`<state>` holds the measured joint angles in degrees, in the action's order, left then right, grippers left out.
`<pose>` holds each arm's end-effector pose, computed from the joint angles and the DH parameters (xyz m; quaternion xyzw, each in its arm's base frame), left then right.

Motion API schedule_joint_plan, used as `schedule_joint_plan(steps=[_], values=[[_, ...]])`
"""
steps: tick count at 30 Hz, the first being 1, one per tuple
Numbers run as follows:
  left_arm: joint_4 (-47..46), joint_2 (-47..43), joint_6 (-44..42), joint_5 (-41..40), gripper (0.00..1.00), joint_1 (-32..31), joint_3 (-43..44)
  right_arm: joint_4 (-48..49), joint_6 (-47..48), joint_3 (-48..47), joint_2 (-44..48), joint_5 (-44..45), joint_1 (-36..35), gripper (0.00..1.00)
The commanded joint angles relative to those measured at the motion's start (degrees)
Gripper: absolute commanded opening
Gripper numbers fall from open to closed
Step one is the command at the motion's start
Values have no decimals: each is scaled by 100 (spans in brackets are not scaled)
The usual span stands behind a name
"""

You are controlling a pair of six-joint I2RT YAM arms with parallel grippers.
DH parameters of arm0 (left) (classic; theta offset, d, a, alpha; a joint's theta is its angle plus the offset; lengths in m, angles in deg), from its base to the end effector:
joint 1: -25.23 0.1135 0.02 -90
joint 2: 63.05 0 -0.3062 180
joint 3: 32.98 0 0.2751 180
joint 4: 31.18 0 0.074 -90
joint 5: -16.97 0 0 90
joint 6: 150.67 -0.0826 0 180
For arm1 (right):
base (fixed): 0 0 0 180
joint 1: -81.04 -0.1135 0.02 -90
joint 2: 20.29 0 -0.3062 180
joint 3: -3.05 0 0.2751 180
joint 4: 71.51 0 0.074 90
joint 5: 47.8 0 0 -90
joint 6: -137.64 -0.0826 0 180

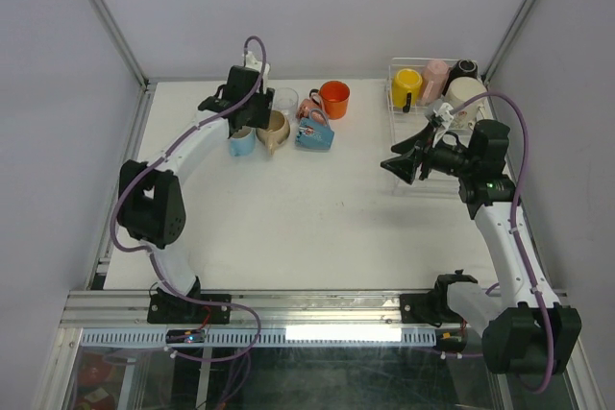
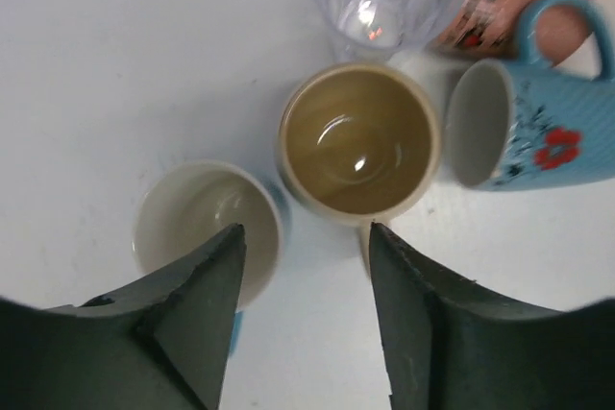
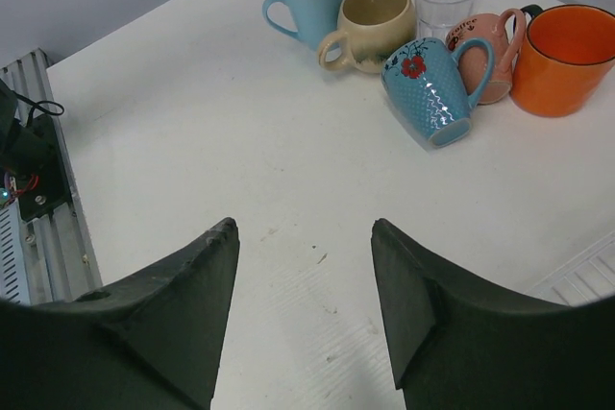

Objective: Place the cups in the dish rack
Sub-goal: Pick up the cup at the center of the board.

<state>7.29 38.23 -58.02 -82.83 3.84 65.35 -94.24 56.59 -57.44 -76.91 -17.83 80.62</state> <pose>0.4438 -0.1587 0.2968 0.1132 0.9017 -0.0092 0.4171 0.2345 0.0733 0.3505 -0.3475 0.6782 0.3683 0.5326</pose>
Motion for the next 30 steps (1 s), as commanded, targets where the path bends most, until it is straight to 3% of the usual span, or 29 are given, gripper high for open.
schedule_joint_plan(steps=[1, 9, 24, 30], values=[[1236, 394, -865, -476, 48, -23, 641, 63, 157, -263, 56, 104, -32, 60], [1553, 904, -935, -196, 35, -14, 1072, 32, 227, -260, 38, 148, -33, 60], [1651, 1343, -920, -170, 25, 123, 1203, 3, 274, -259, 37, 130, -42, 60], [1649, 1472, -861, -63, 10, 223, 1183, -13, 281, -264, 46, 114, -41, 61]])
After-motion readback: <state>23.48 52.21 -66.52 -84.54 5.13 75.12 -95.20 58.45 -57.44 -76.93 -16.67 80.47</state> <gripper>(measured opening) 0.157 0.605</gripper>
